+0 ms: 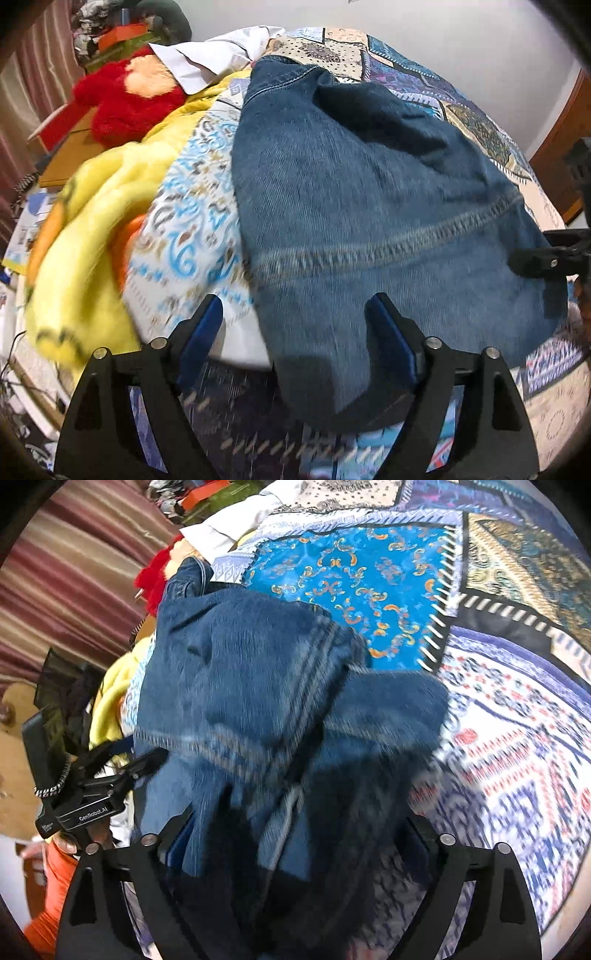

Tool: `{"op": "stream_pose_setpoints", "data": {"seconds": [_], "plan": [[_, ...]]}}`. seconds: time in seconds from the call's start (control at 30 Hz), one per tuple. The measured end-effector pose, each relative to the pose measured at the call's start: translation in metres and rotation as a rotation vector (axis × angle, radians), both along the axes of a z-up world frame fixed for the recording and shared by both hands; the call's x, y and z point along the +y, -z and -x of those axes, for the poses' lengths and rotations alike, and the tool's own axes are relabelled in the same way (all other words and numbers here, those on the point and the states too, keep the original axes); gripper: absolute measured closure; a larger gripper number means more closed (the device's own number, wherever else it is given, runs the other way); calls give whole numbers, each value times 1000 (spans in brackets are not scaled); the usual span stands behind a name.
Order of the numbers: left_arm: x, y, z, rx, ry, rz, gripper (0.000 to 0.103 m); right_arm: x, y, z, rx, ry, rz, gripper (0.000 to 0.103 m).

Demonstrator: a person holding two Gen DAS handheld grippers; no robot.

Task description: Fold large clothes

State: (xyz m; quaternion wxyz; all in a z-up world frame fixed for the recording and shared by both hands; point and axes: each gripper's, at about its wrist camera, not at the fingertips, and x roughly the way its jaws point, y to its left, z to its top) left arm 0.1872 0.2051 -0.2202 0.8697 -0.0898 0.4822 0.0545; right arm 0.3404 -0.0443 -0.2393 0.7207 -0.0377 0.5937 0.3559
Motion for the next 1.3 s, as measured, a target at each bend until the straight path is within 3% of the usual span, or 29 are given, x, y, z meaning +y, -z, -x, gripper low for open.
{"op": "stream_pose_setpoints", "data": {"seconds": [0.17,0.3,0.43,0.63,0.77,0.87,0.97,1.0,1.03,1.13,1.3], "plan": [[-4,-1,9,3,16,-54,21,-13,-16,13,-65,-15,12,12],[-10,-11,-5,23,57,-122,21,-24,-41,21,-192,-44,26,12],[-11,-38,-30,-49,35,-181,21,-30,-67,11,-297,6,0,12],[-5,-53,-87,-106,-15,-161,20,-10,-86,-13,-374,79,-84,11],[-1,-35,-134,-66,-52,-79,19,19,-72,-25,-373,43,-95,11],[2,-7,-166,-3,-82,-49,19,39,-43,-31,-364,6,-22,11],[-10,9,-178,15,-88,-167,14,44,-6,-40,-315,-1,59,12],[-18,11,-177,15,-71,-225,14,38,0,-43,-272,28,35,11],[-26,11,-173,11,-48,-279,14,33,0,-45,-238,52,8,11],[-39,5,-153,3,15,-321,14,23,-12,-45,-210,85,-12,11],[-48,-35,-103,-64,37,-357,14,4,-59,-18,-272,131,-84,11]]}}
